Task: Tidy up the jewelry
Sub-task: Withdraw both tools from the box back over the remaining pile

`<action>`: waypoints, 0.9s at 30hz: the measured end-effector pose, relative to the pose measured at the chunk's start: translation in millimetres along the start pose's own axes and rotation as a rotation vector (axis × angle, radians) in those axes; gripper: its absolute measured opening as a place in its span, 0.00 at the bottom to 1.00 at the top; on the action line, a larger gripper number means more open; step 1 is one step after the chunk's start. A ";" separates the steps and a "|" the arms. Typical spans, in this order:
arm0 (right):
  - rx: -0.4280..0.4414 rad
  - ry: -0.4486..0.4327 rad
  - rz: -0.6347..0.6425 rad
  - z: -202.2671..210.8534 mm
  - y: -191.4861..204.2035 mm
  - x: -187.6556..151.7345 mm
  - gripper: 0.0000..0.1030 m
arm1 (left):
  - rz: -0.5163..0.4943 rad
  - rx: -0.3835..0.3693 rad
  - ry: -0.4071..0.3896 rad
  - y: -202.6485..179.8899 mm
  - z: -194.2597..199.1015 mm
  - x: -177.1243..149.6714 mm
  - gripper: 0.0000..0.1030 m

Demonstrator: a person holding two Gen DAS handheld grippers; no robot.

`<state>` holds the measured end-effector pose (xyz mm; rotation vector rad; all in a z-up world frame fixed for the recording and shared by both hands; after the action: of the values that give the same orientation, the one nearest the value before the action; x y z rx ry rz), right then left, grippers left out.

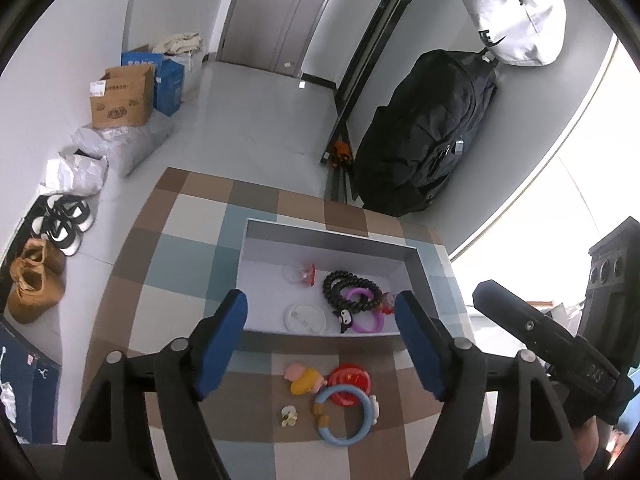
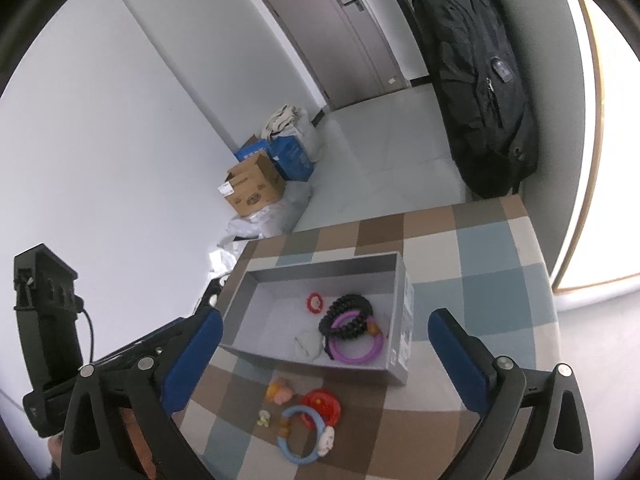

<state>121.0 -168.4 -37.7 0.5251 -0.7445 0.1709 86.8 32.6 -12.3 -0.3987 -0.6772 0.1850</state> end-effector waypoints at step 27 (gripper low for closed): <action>-0.118 0.132 0.183 5.6 17.1 -61.6 1.00 | 0.041 0.134 0.019 37.6 18.6 -49.1 0.82</action>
<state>67.1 -154.5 -69.7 0.3297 -0.6685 0.3270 35.8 58.0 -42.7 -0.2858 -0.6341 0.2639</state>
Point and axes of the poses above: each gripper's, at about its wrist camera, not at the fingertips, and z roughly against the way its jaws point, y to its left, x to its top, the point moved 1 cm from there along -z, roughly the way its jaws point, and after that the axes turned 6 degrees about z, right-handed, at the moved point
